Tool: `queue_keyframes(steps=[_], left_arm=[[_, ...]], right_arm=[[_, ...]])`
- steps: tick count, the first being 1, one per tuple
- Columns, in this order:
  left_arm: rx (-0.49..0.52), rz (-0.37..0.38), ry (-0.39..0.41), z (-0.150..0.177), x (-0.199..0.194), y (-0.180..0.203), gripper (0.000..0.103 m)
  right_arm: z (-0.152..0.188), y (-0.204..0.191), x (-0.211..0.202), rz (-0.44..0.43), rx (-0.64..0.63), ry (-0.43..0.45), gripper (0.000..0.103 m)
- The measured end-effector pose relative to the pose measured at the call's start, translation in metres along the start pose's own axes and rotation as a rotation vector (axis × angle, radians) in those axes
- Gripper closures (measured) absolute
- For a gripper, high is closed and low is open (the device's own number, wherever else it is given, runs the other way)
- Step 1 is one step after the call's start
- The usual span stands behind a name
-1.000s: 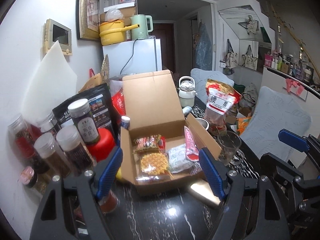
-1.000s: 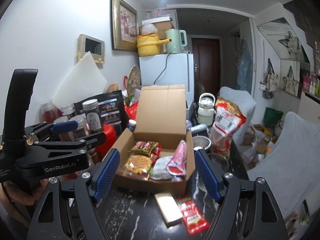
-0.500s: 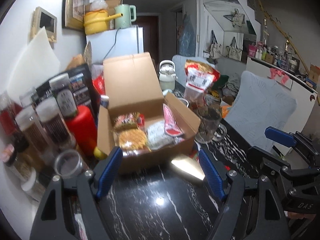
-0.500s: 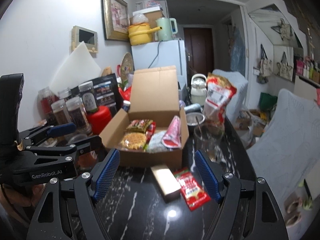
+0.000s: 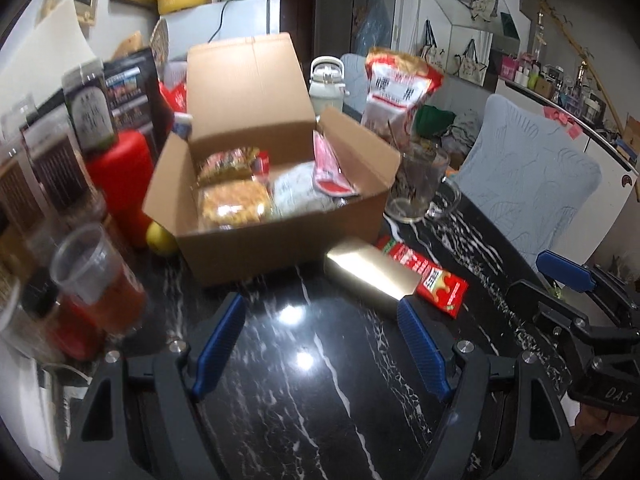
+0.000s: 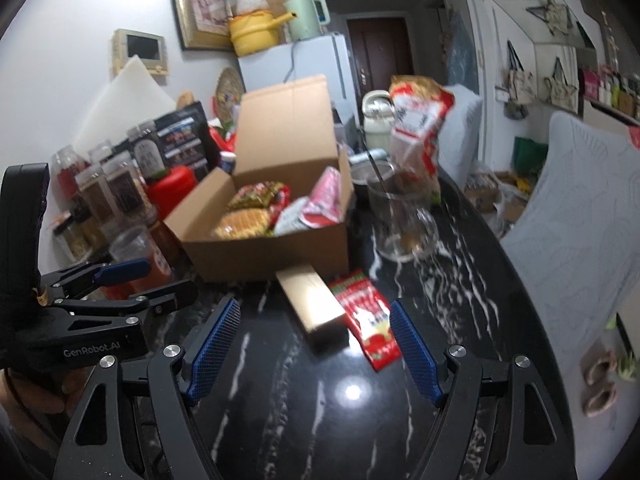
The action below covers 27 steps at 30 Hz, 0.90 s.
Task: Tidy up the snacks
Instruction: 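Lower the right gripper onto the red snack packet and grasp it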
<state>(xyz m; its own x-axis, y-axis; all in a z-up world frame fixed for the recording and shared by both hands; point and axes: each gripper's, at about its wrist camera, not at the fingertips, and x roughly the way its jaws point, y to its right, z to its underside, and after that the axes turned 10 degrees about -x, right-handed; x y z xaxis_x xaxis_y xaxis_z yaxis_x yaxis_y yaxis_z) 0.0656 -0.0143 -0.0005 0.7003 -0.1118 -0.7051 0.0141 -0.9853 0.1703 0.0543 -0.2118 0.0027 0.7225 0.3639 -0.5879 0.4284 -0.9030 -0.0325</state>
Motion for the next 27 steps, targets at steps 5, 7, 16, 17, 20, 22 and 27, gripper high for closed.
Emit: queue_keyframes(steps=[5,7,16,17,20,22,27], left_arm=[[-0.002,0.004,-0.028,0.01,0.018,0.002,0.025],[-0.011,0.016,-0.049,0.012,0.026,0.003,0.025],[-0.059,0.045,-0.113,0.009,0.063,0.011,0.025],[-0.059,0.045,-0.116,0.007,0.067,0.013,0.025],[-0.066,0.046,-0.123,0.003,0.078,0.017,0.025],[-0.074,0.05,-0.129,-0.001,0.084,0.019,0.025],[-0.092,0.045,-0.134,-0.009,0.096,0.022,0.025]], right_arm=[[0.018,0.013,0.013,0.014,0.024,-0.034,0.025],[0.022,0.017,0.02,0.014,0.033,-0.047,0.025],[0.039,0.041,0.054,0.031,0.059,-0.138,0.025],[0.04,0.044,0.058,0.034,0.056,-0.149,0.025],[0.039,0.052,0.073,0.038,0.034,-0.192,0.025],[0.038,0.056,0.084,0.042,0.013,-0.218,0.025],[0.031,0.06,0.112,0.002,-0.054,-0.287,0.025]])
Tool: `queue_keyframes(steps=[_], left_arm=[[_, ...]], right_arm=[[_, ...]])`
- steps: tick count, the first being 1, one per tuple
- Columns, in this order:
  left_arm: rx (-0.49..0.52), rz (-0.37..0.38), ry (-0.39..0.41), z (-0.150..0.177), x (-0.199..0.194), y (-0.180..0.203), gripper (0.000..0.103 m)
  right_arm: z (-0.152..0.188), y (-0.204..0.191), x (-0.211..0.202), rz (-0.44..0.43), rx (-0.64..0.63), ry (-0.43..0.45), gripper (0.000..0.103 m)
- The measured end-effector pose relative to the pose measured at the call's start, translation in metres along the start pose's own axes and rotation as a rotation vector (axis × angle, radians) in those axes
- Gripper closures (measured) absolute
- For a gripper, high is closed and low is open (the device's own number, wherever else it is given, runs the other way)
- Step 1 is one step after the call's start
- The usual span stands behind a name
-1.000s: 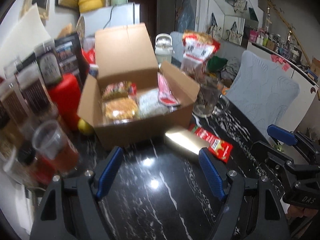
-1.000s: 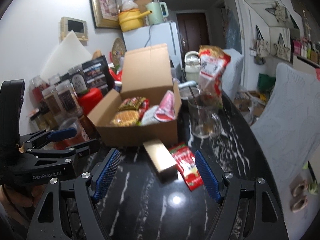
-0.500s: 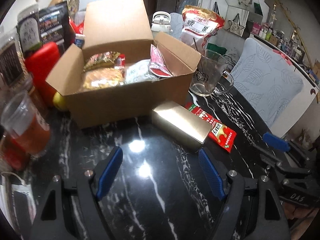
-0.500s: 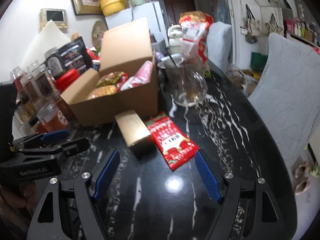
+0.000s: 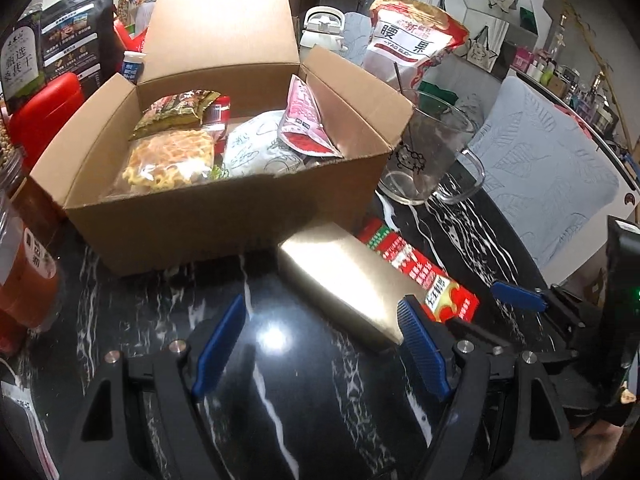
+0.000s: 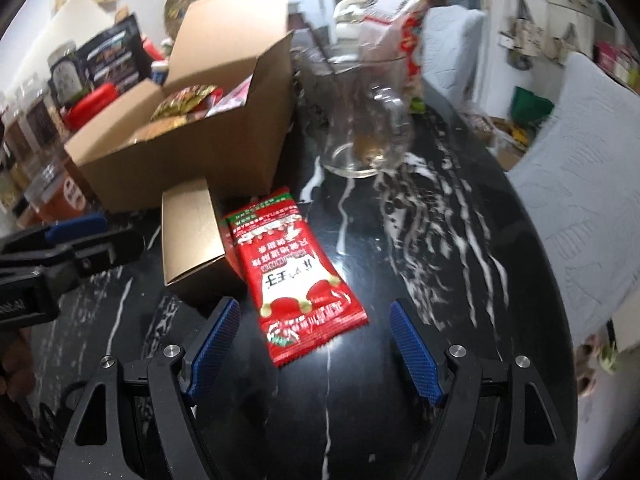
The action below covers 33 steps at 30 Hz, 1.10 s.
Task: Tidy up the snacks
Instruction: 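Lower the right gripper onto the red snack packet and grasp it, then grasp the gold rectangular box with the left gripper while the right holds the red packet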
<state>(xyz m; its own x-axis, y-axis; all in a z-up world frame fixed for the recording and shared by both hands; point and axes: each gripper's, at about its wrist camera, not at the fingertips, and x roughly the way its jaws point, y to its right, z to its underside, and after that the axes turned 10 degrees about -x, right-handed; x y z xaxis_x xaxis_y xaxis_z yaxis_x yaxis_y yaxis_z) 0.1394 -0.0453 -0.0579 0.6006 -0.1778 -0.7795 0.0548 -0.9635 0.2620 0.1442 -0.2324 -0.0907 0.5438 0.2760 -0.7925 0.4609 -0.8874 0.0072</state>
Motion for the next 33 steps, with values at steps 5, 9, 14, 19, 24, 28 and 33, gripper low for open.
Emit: queue_keyframes(steps=[5,9,14,19,24,28,33], left_arm=[[-0.014,0.009,-0.015,-0.008,0.01,0.002,0.025],[-0.031,0.018,-0.026,-0.015,0.018,0.005,0.025],[-0.041,0.023,-0.047,-0.019,0.026,0.011,0.025],[-0.071,-0.008,-0.049,-0.022,0.034,0.015,0.025],[-0.115,-0.086,-0.052,-0.026,0.042,0.017,0.025],[-0.151,-0.119,-0.082,-0.028,0.053,0.015,0.025],[-0.147,-0.126,-0.086,-0.026,0.056,0.016,0.024]], right_arm=[[-0.014,-0.004,0.021,-0.001,-0.092,-0.063,0.025],[-0.021,-0.005,0.036,-0.03,-0.144,-0.099,0.024],[-0.023,-0.009,0.041,-0.013,-0.203,-0.066,0.048],[-0.021,-0.008,0.037,0.001,-0.175,-0.057,0.055],[-0.012,0.0,0.029,0.041,-0.123,-0.048,0.055],[-0.007,0.004,0.023,0.039,-0.088,-0.039,0.055],[0.004,0.01,0.012,0.029,-0.056,-0.033,0.055]])
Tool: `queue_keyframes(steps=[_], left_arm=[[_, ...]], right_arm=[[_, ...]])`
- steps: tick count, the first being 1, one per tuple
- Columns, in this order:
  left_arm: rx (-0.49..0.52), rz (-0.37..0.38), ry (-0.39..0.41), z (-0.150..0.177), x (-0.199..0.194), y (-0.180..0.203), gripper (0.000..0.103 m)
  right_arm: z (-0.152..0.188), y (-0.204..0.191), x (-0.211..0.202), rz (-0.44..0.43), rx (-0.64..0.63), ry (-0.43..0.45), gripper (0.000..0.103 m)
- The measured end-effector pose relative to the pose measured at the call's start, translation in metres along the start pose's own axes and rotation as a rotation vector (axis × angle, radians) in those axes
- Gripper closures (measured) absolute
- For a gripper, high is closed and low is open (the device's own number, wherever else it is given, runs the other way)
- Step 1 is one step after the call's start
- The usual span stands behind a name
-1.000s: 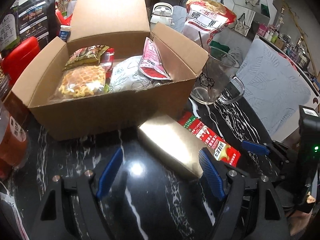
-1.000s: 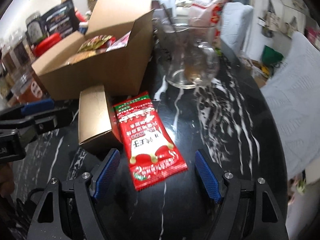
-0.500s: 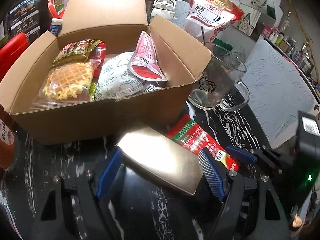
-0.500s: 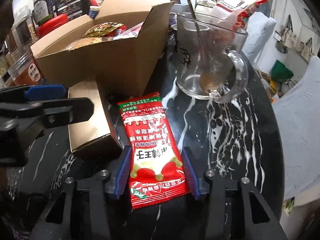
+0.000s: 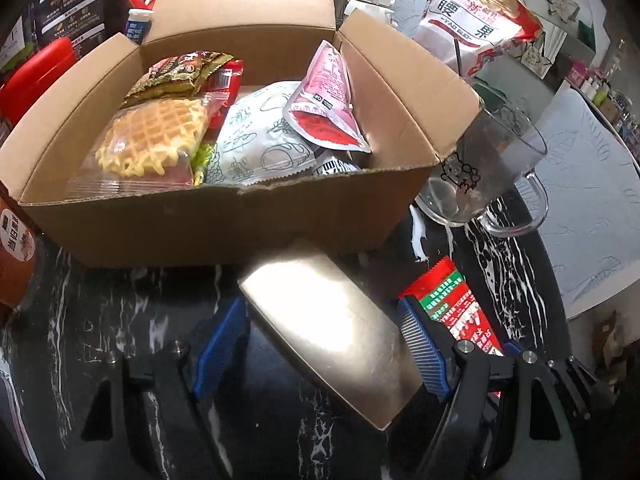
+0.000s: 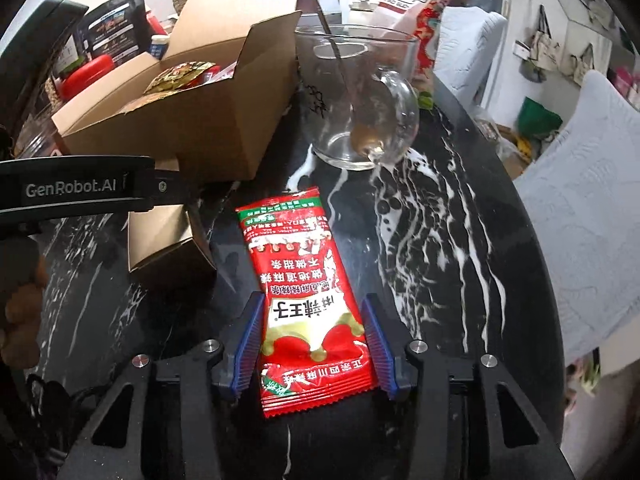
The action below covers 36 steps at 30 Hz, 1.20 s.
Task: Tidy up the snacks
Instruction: 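Grasp the gold rectangular box with the left gripper while the right holds the red packet, then carry the gold box and red packet over the cardboard box with both grippers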
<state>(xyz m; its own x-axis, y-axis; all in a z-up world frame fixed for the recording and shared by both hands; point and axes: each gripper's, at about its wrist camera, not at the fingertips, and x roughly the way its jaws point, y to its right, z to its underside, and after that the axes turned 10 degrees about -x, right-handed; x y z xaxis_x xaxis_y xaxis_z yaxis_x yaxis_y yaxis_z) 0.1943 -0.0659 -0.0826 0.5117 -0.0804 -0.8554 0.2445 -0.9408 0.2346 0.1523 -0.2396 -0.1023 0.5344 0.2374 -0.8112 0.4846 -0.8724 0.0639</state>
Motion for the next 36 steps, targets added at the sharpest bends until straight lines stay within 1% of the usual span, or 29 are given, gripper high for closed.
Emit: queue_keyframes(steps=[2,5,7,8,9,10,11,12,13,14,15,19,22,27,31,36], left_arm=[[0.0,0.008,-0.007,0.003,0.001,-0.001,0.024],[-0.018,0.017,-0.053,0.005,0.007,-0.004,0.024],[-0.009,-0.022,-0.109,0.01,0.017,-0.003,0.025],[0.021,-0.046,-0.081,0.012,0.016,0.0,0.024],[0.039,-0.056,-0.072,0.016,0.015,0.001,0.024],[0.036,-0.035,-0.081,0.019,0.015,0.0,0.024],[0.039,-0.015,-0.062,0.021,0.012,0.0,0.025],[0.041,0.012,-0.052,0.024,0.009,-0.001,0.032],[0.045,0.022,-0.047,0.026,0.007,-0.001,0.049],[0.055,0.023,-0.04,0.029,0.005,-0.001,0.056],[0.076,0.016,-0.026,0.033,0.002,0.0,0.057],[0.125,0.059,-0.029,0.048,-0.008,-0.001,0.058],[0.161,0.085,-0.037,0.066,-0.018,-0.006,0.058],[0.221,0.116,-0.051,0.085,-0.031,-0.013,0.058],[0.238,0.153,-0.067,0.097,-0.041,-0.024,0.058],[0.244,0.176,-0.082,0.107,-0.049,-0.032,0.058]], right_arm=[[0.003,0.001,-0.003,0.001,0.009,0.001,0.055],[0.006,0.002,-0.006,-0.002,0.024,0.004,0.055],[0.007,0.003,-0.007,-0.003,0.032,0.006,0.055],[0.008,0.003,-0.008,-0.003,0.037,0.006,0.055],[0.01,0.003,-0.009,-0.002,0.043,0.007,0.055],[0.011,0.002,-0.01,-0.002,0.047,0.008,0.055],[0.012,0.002,-0.01,-0.001,0.051,0.009,0.055],[0.014,0.001,-0.011,0.0,0.055,0.01,0.055],[0.015,0.001,-0.012,0.003,0.06,0.011,0.055],[0.015,0.001,-0.012,0.005,0.064,0.011,0.055],[0.017,0.001,-0.014,0.009,0.073,0.011,0.055],[0.022,-0.002,-0.019,0.01,0.091,0.014,0.055],[0.026,-0.006,-0.024,0.012,0.096,0.018,0.055],[0.035,-0.013,-0.033,0.009,0.116,0.019,0.055],[0.044,-0.018,-0.039,0.006,0.139,0.017,0.055],[0.06,-0.027,-0.047,0.004,0.165,0.007,0.055]])
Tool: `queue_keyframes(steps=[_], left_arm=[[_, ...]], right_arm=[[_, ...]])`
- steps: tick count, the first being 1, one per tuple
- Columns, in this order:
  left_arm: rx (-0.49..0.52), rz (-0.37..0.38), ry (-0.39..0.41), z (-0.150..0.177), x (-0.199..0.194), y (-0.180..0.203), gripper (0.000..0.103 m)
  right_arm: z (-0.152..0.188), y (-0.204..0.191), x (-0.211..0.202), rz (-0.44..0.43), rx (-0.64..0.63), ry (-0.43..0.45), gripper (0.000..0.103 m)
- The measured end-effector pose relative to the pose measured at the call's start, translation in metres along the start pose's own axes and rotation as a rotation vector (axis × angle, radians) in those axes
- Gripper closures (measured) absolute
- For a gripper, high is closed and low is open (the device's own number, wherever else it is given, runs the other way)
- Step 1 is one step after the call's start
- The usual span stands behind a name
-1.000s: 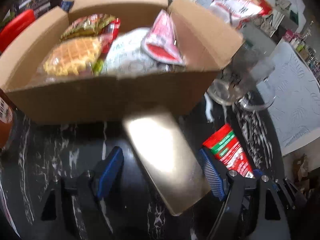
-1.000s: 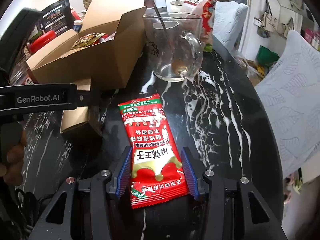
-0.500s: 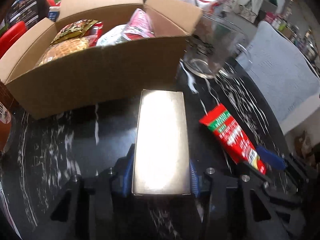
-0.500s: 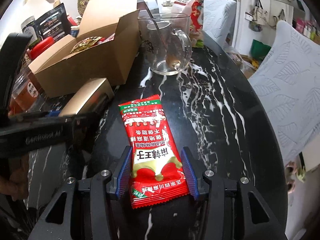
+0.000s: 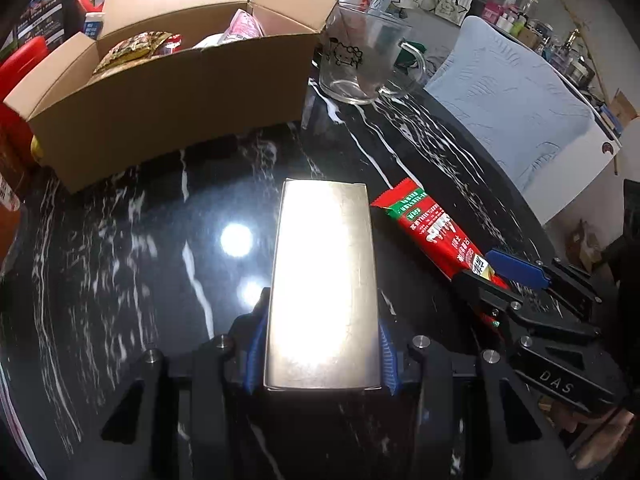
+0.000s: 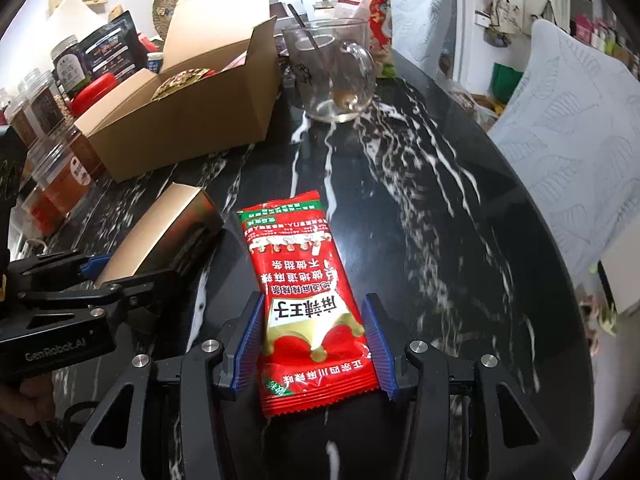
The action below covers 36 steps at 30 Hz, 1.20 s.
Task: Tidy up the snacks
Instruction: 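Carry the gold box and red packet over the cardboard box with both grippers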
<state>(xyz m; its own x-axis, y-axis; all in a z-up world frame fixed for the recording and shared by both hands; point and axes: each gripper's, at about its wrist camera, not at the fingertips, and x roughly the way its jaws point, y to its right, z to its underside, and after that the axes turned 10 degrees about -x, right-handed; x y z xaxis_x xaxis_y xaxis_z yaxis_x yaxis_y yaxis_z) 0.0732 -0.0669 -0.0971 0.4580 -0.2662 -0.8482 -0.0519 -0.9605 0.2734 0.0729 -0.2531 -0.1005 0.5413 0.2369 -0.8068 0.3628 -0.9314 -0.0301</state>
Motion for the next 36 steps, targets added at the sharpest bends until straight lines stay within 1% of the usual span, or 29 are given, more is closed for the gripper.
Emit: queue_keyframes(steps=[5,9,12,14,15,16,17,19,23,26,27,29,31,32,34,35,36], left_arm=[[0.038,-0.006,0.008,0.011,0.0,0.005,0.057],[0.047,-0.018,0.037,0.013,0.003,0.006,0.056],[0.069,-0.035,0.054,0.012,0.005,0.007,0.052],[0.094,-0.066,0.049,0.009,0.012,0.011,0.042],[0.103,-0.082,0.045,0.008,0.015,0.013,0.038],[0.116,-0.097,0.041,0.007,0.017,0.014,0.034],[0.123,-0.107,0.042,0.007,0.018,0.014,0.033],[0.119,-0.109,0.045,0.006,0.02,0.013,0.033],[0.087,-0.079,0.052,0.003,0.017,0.007,0.033],[0.072,-0.084,0.062,0.004,0.013,0.004,0.034],[0.068,-0.086,0.066,0.004,0.013,0.003,0.035],[0.051,-0.09,0.075,0.004,0.011,0.001,0.043],[0.036,-0.092,0.08,0.003,0.011,-0.001,0.049],[0.031,-0.091,0.083,0.003,0.009,-0.003,0.052],[0.034,-0.093,0.088,0.005,0.007,-0.004,0.058],[0.036,-0.097,0.09,0.006,0.006,-0.005,0.058],[0.038,-0.091,0.09,0.007,0.004,-0.006,0.058]], right_arm=[[0.015,-0.01,-0.01,0.013,0.003,0.002,0.054],[0.021,-0.016,-0.014,0.031,-0.004,0.009,0.052],[0.021,-0.016,-0.014,0.031,0.007,0.011,0.051],[0.02,-0.018,-0.012,0.039,0.005,0.006,0.049],[0.019,-0.019,-0.012,0.042,0.001,0.005,0.048],[0.018,-0.019,-0.011,0.041,-0.002,0.005,0.044],[0.018,-0.019,-0.01,0.036,-0.005,0.006,0.039],[0.016,-0.021,-0.008,0.032,-0.009,0.006,0.038],[0.012,-0.019,-0.004,0.046,-0.015,0.005,0.035],[0.009,-0.019,-0.001,0.063,-0.032,-0.001,0.033],[0.009,-0.019,0.0,0.066,-0.035,-0.002,0.032],[0.008,-0.021,0.001,0.059,-0.046,-0.005,0.024],[0.008,-0.024,0.003,0.053,-0.06,-0.004,0.019],[0.008,-0.028,0.005,0.067,-0.083,-0.009,0.018],[0.008,-0.034,0.008,0.105,-0.125,-0.014,0.019],[0.008,-0.034,0.008,0.1,-0.114,-0.01,0.029],[0.007,-0.034,0.007,0.112,-0.107,-0.001,0.039]])
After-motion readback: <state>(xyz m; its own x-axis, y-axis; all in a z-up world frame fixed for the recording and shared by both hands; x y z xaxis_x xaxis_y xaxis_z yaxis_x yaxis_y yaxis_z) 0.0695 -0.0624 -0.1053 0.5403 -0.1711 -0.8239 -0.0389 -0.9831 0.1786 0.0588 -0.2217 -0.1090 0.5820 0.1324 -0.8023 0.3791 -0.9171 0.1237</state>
